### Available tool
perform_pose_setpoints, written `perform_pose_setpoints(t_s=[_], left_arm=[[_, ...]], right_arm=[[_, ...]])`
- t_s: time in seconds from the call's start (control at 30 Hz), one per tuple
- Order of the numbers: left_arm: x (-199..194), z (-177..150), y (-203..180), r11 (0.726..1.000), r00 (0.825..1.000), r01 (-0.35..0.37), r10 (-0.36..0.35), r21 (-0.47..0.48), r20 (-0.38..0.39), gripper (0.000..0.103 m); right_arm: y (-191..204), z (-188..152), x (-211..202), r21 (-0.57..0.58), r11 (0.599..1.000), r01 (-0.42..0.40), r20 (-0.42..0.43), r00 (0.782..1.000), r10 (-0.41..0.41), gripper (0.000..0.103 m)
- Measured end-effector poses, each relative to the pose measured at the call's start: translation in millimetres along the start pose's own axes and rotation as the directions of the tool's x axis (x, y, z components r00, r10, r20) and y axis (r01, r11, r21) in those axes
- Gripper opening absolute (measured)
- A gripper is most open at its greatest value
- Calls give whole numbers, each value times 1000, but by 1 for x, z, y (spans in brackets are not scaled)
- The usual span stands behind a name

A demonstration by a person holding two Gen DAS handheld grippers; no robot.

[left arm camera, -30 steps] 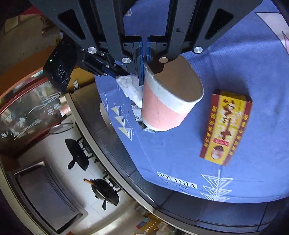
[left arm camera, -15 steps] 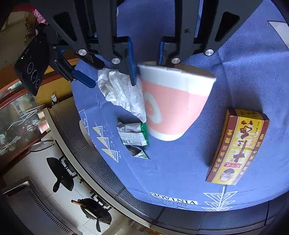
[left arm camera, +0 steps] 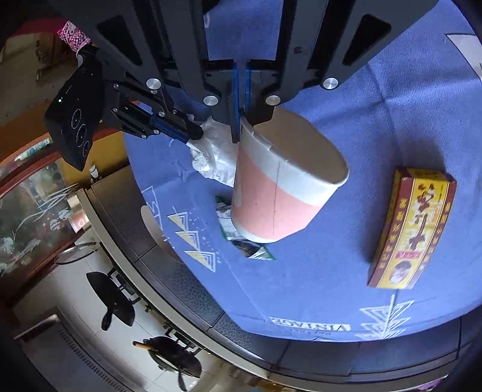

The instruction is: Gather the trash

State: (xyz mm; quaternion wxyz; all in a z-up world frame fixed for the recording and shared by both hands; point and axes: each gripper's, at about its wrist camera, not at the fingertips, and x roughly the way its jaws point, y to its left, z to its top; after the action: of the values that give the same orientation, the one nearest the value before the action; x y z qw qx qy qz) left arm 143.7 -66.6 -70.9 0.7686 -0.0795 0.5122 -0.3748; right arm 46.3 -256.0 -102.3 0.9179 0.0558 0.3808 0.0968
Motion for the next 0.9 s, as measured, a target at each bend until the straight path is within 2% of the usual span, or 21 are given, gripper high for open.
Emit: perform_pose_setpoints(t_s=[0.13, 0.33, 0.63, 0.77, 0.9], left_arm=[[-1, 16, -30, 997, 999, 35, -36, 74, 9, 3], [21, 40, -70, 984, 997, 78, -75, 162, -23, 3], [69, 64, -124, 955, 993, 101, -81, 279, -82, 3], [83, 72, -144, 940, 995, 83, -60, 332, -79, 3], [89, 74, -152, 932, 998, 57, -38, 357, -59, 3]], right_arm=[[-26, 11, -26, 76, 997, 8, 83, 996, -14, 5], [-66, 13, -51, 193, 980, 51, 155, 985, -82, 5], [-123, -2, -67, 352, 930, 109, 178, 967, -181, 5], [-144, -7, -74, 412, 906, 99, 176, 967, -186, 5], [-146, -11, -79, 430, 898, 91, 176, 967, -182, 5]])
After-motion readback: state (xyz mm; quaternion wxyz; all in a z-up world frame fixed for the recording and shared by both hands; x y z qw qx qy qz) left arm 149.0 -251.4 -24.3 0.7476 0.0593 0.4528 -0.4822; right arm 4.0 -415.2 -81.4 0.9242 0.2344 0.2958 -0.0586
